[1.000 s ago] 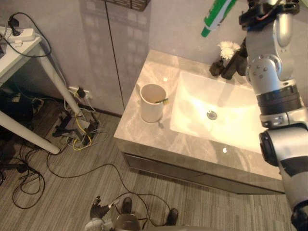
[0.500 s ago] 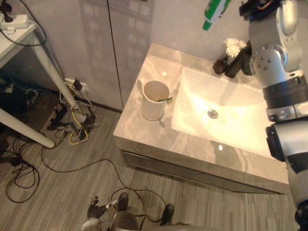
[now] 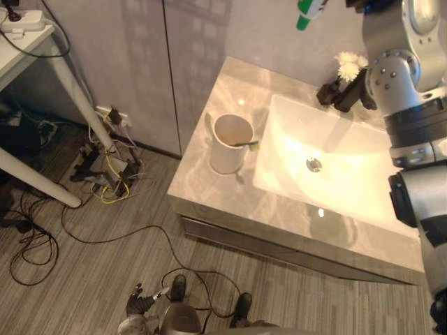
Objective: Organize washtable
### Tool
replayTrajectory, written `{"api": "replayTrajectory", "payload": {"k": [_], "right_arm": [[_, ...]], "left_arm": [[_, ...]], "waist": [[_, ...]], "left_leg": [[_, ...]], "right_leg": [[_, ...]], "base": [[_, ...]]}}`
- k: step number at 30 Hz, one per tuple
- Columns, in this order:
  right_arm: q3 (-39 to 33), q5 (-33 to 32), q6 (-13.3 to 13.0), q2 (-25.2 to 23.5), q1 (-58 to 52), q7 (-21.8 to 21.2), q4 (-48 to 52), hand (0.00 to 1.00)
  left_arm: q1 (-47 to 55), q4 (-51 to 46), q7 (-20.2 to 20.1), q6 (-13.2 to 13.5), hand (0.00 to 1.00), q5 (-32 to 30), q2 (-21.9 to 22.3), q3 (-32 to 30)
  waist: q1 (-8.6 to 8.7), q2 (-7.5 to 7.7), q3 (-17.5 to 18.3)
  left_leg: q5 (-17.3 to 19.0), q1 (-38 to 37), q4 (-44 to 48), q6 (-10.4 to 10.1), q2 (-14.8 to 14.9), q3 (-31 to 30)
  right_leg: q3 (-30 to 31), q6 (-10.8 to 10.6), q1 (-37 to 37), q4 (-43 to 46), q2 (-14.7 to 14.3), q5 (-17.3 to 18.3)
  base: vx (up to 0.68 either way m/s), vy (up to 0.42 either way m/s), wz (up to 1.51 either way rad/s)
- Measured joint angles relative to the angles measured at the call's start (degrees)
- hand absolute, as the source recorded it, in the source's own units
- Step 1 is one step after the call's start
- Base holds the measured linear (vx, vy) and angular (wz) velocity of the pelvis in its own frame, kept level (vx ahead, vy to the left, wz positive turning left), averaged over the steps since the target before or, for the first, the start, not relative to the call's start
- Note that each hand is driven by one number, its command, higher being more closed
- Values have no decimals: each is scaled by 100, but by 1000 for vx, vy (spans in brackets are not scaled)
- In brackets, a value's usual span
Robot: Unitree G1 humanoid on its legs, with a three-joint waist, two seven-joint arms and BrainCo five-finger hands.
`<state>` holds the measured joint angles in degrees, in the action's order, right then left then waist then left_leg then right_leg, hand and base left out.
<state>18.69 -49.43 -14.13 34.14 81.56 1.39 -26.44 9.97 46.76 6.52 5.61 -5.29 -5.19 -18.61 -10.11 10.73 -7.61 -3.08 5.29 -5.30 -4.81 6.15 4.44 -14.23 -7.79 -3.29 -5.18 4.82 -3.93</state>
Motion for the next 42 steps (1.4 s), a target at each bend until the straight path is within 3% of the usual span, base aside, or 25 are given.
{"api": "replayTrajectory", "payload": {"k": [11,42], "right_arm": [[1,-1,4,-49,212,111,-432,100],[27,54,71,-65,238,107,-432,100]], "left_arm": [[-2,-4,4,5,0,1,-71,-1],[-19,12,124,13,0,-5,-72,-134]], "waist": [[-27,129,-125],[-47,220,-230]], "left_leg": [[0,25,1,0,-1,-127],[5,47,2,-1,92,-136]], "right_leg": [[-138,0,42,8,-1,0],[-138,67,13,4,-72,-85]], "base": [[14,3,6],[0,0,0]]}}
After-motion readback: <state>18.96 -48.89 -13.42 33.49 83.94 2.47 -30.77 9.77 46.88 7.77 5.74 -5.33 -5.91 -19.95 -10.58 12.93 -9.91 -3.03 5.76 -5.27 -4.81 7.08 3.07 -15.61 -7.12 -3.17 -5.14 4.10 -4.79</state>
